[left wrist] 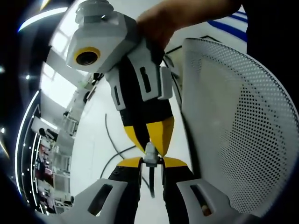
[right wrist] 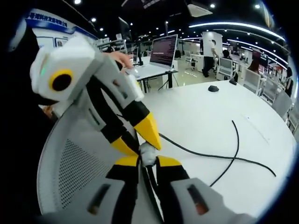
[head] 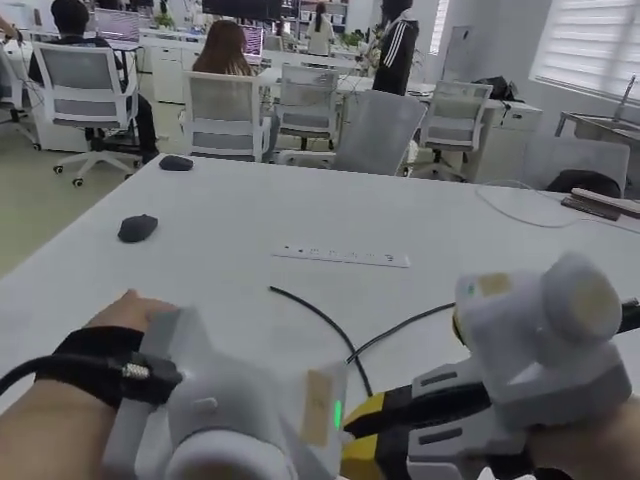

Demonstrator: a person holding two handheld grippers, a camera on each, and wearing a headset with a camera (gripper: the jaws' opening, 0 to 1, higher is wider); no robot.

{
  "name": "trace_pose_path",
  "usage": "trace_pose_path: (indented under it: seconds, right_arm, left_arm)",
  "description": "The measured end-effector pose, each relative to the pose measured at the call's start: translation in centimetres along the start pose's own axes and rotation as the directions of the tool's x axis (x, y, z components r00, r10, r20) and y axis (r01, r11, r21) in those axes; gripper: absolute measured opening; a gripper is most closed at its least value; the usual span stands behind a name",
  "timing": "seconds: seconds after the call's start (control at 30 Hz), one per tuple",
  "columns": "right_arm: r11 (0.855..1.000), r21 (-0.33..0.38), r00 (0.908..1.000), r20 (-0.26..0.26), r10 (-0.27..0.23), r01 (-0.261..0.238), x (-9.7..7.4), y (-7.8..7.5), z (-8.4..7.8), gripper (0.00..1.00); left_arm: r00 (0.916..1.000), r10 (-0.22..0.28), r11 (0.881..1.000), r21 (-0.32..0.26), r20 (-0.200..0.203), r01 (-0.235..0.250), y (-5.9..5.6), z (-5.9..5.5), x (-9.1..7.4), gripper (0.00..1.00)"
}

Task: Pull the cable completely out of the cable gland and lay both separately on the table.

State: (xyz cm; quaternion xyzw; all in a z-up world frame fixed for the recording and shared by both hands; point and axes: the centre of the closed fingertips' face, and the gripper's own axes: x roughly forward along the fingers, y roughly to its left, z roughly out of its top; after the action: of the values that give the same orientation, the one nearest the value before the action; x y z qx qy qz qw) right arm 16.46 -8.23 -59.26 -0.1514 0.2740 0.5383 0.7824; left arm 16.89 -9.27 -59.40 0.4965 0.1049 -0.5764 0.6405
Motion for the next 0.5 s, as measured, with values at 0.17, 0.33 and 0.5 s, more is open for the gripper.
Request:
trace_pose_path:
  seconds: [0.17,0.33,0.5]
  right_arm:
    - [0.987,-0.150,0.9971,-0.040,-0.065,0.058,-0.1,0.0,-0.1,0.11]
    - [0.941,-0.324,0.9855,-0.101,-0.137,0.097,-0.2,0.3,-0.5,0.11]
    - [0.952,-0.275,0.9709,-0.153,-0.184,0.137,-0.6,-0.3,-1.7,0.22]
  left_arm:
    - [0.9986,-0.046,0.993,-0.108,0.025,0.048,0.0,0.1,0.1,0.17]
    - [0.9924,-0.098,0.965,-0.237,0.074,0.113,-0.2,0.3,0.1,0.17]
    - [0.9947,-0.083,0.963,-0.250,0.062,0.096,-0.2,0.2,0.1,0.17]
